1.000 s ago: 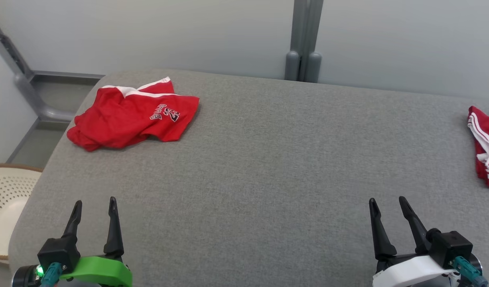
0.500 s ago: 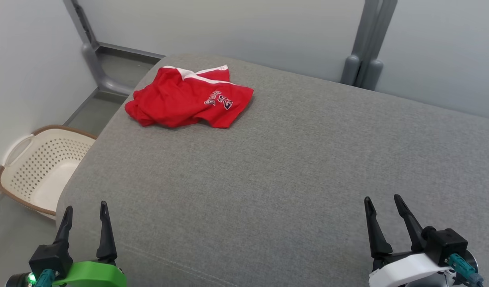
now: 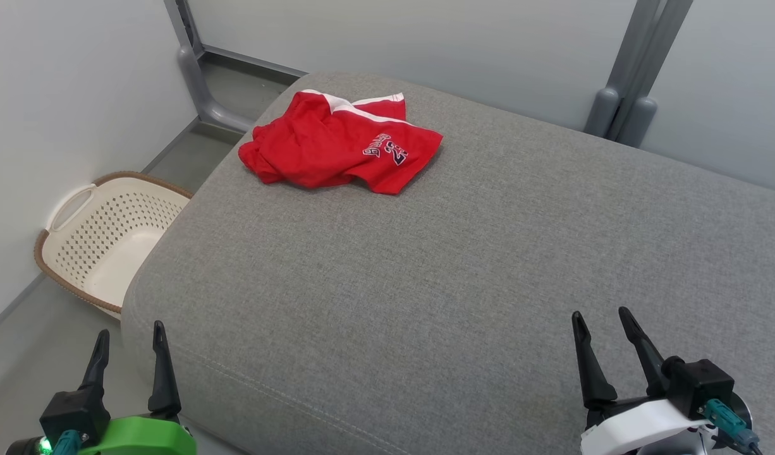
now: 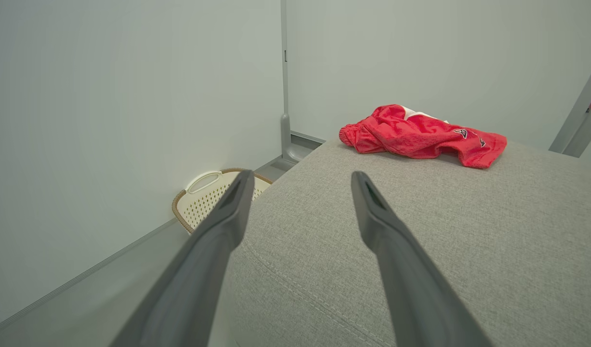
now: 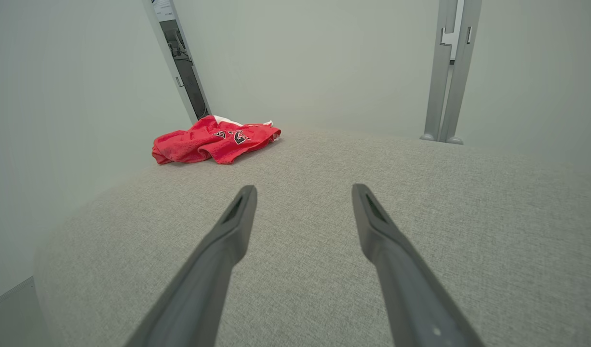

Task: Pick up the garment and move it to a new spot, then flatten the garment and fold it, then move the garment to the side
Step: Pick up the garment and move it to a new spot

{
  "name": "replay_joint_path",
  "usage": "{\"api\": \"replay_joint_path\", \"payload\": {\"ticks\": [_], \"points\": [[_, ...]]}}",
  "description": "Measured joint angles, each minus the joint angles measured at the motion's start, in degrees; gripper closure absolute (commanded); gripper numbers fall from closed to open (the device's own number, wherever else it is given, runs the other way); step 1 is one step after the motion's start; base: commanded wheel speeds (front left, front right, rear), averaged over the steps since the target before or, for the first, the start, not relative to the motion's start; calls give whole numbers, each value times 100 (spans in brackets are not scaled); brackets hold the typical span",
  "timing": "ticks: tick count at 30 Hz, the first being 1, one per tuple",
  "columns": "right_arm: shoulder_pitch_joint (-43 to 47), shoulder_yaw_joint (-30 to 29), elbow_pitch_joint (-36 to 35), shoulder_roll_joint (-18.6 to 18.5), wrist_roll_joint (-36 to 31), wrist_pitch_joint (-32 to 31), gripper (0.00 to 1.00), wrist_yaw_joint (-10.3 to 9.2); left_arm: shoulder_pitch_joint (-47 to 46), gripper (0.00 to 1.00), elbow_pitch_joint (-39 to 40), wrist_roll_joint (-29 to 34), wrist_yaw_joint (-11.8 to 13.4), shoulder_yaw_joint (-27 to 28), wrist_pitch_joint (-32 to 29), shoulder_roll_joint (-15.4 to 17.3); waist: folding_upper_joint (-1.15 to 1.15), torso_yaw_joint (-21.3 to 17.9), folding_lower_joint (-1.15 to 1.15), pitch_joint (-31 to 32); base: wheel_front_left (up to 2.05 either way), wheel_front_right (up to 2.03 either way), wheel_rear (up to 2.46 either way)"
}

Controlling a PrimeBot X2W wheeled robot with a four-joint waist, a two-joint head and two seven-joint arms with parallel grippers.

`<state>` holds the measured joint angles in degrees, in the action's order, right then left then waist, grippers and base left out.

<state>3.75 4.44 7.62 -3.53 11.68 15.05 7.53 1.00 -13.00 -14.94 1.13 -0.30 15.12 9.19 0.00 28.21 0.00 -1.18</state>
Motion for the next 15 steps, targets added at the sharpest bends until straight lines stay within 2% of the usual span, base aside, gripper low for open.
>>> {"api": "replay_joint_path", "payload": {"ticks": [9,15], "points": [[-60,21,25,-75,2,1,0,0,-23,0,8,-20,47,16,0,-68,0,-89,0,-78,0,0,0],[-210,-101,-38,-278,-45,-19,0,0,-632,0,-19,-158,30,138,1,-42,0,-232,0,-283,0,0,0]]}}
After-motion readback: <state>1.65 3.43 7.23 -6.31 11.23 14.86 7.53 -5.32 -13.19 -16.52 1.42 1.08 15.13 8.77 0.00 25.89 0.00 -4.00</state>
